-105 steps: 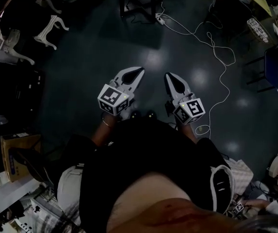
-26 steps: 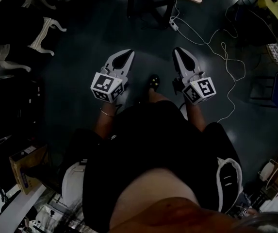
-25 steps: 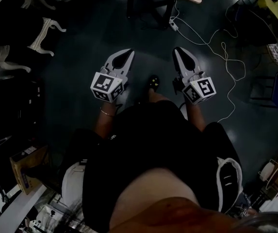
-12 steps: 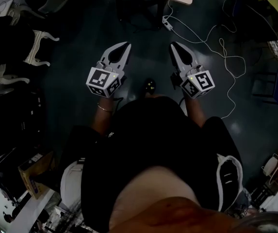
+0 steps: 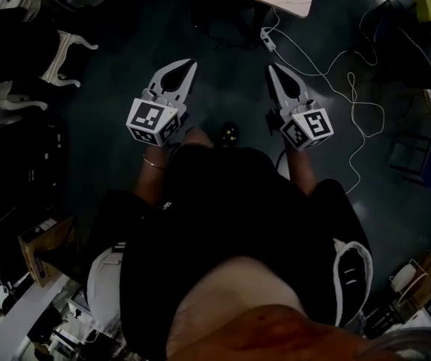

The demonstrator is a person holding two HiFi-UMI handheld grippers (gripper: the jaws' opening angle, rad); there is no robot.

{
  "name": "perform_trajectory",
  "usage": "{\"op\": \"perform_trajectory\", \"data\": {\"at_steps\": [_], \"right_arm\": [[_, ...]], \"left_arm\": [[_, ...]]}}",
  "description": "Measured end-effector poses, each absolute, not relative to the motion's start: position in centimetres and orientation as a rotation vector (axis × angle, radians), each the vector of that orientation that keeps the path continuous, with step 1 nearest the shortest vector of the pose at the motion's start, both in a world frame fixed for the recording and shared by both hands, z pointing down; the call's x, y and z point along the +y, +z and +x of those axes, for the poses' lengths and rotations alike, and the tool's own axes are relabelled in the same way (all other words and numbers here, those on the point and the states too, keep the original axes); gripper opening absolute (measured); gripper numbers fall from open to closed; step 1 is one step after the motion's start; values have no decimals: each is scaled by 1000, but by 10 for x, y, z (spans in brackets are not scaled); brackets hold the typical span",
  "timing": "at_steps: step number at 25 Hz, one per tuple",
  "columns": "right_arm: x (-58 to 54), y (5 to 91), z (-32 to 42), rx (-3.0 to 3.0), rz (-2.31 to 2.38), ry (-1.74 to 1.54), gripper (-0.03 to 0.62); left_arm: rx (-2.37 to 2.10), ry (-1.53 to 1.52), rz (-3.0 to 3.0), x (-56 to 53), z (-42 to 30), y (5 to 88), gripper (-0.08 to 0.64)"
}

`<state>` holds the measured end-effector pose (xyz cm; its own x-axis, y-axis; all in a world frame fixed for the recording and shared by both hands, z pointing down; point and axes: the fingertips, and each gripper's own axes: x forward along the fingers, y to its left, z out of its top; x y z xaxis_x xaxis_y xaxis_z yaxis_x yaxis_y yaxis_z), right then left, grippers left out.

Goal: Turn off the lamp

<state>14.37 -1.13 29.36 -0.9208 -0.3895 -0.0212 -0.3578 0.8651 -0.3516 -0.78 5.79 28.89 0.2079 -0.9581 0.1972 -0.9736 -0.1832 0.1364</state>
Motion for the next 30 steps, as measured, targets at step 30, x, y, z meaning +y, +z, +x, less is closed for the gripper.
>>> {"op": "perform_trajectory", "data": {"at_steps": [30], "right_arm": [[-87,350,-7,3055,-624,-604,2]], "left_arm": [[-1713,218,2334,-46,-111,360,6]]}}
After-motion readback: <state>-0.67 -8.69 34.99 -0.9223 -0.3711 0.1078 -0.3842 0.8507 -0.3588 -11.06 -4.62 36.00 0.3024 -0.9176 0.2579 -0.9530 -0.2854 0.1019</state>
